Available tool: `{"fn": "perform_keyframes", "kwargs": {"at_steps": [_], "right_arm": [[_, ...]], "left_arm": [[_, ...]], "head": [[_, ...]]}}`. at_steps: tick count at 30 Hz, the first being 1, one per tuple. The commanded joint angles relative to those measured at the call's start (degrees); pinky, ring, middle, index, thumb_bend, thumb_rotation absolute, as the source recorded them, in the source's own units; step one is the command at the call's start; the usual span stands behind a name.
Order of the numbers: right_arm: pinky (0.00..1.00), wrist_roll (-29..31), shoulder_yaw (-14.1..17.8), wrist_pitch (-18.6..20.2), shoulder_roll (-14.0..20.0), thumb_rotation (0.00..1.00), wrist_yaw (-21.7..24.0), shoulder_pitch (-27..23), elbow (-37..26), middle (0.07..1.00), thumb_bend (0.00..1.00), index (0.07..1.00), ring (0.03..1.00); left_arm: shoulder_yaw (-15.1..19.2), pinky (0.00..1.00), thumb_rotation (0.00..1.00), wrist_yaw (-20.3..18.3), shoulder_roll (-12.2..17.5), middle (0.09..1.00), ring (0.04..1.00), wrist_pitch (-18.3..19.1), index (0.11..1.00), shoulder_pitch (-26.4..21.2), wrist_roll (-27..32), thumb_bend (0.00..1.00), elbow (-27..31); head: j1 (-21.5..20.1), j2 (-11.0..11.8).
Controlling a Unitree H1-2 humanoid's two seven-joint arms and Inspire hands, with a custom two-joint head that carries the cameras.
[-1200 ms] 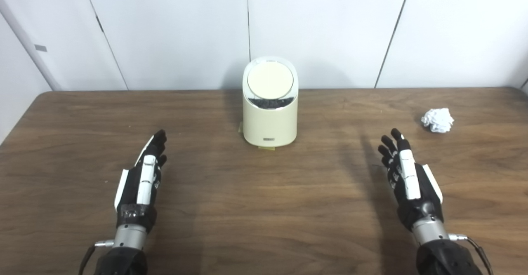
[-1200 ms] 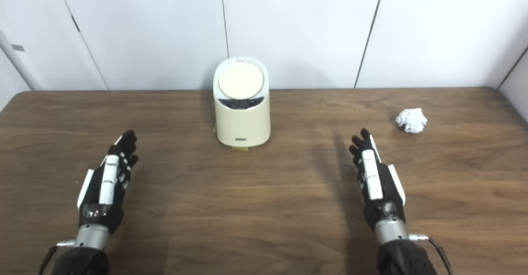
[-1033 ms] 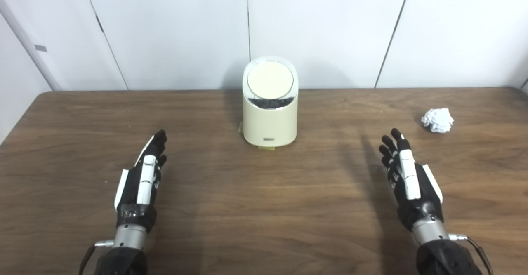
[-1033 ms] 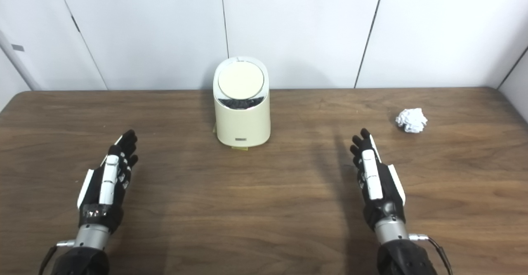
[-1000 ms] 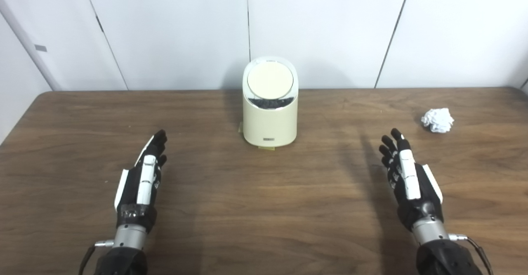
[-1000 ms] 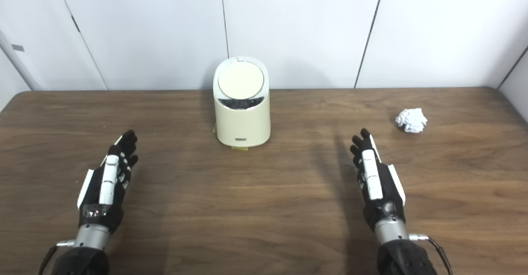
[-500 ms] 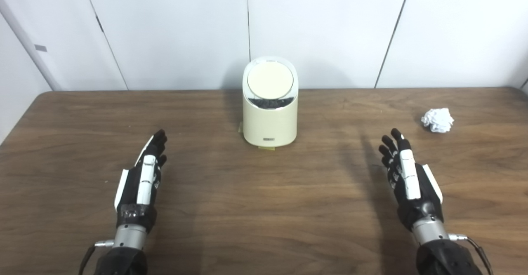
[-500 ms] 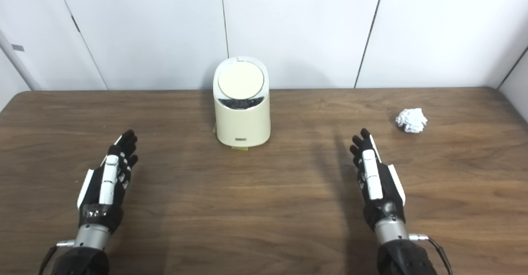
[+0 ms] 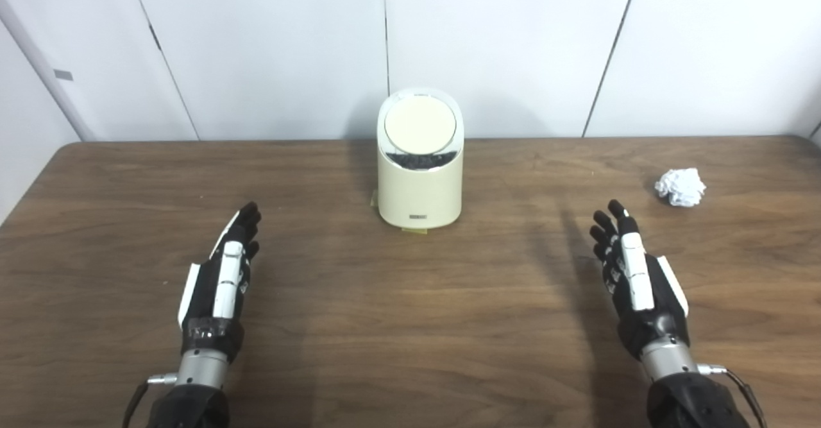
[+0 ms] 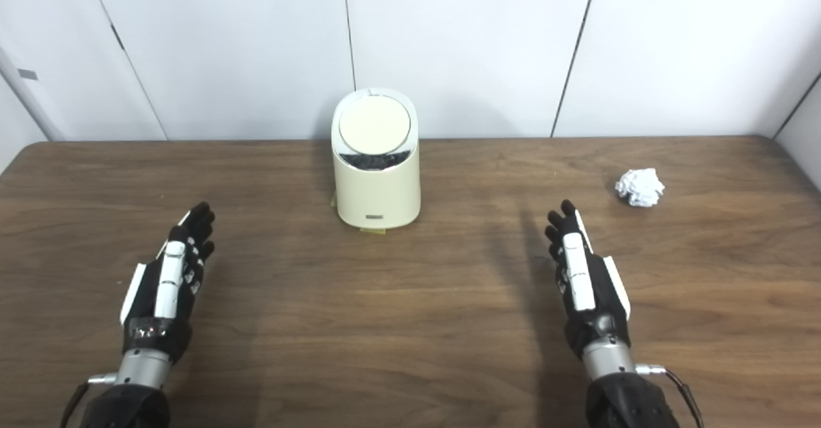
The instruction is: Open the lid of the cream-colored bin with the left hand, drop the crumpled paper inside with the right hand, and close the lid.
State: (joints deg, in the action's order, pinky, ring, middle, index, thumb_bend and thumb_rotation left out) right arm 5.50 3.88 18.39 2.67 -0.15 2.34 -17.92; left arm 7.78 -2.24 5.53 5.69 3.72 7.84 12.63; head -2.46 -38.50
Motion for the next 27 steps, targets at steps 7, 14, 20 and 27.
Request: {"fn": "perform_keyframes", "kwargs": {"at_steps": [7,14,20,27], "right_arm": [[1.00,1.0,0.6,-5.3,0.3,0.96,0.9,0.4,0.8,0.965,0.59,1.000,0.957],[1.00,1.0,0.6,-7.6,0.5,0.96,1.2,1.4,2.5,0.969,0.59,1.000,0.964],[1.00,0.7,0.4,-8.9,0.5,0.95,1.2,2.0,3.2,0.967,0.60,1.000,0.955],[1.00,1.2,0.4,-11.9,0.5,0.95,1.6,2.3,5.3,0.971,0.59,1.000,0.962]], "left_arm": [[-0.9,0.99,0.76,0.5,-0.2,0.952,0.981,-2.9,0.970,0.0,-3.0,0.57,1.2],[-1.6,0.99,0.71,1.1,-0.5,0.944,0.979,-2.9,0.956,0.1,-5.1,0.54,0.7],[-2.5,0.98,0.64,1.9,-1.0,0.942,0.971,-2.6,0.954,-1.4,-6.3,0.55,0.4],[-4.1,0.98,0.60,2.6,-1.5,0.938,0.971,-1.5,0.961,-5.5,-8.3,0.60,0.2]], "head": [[2.0,4.3],[2.3,7.6],[2.3,9.5],[2.3,11.2]]}}
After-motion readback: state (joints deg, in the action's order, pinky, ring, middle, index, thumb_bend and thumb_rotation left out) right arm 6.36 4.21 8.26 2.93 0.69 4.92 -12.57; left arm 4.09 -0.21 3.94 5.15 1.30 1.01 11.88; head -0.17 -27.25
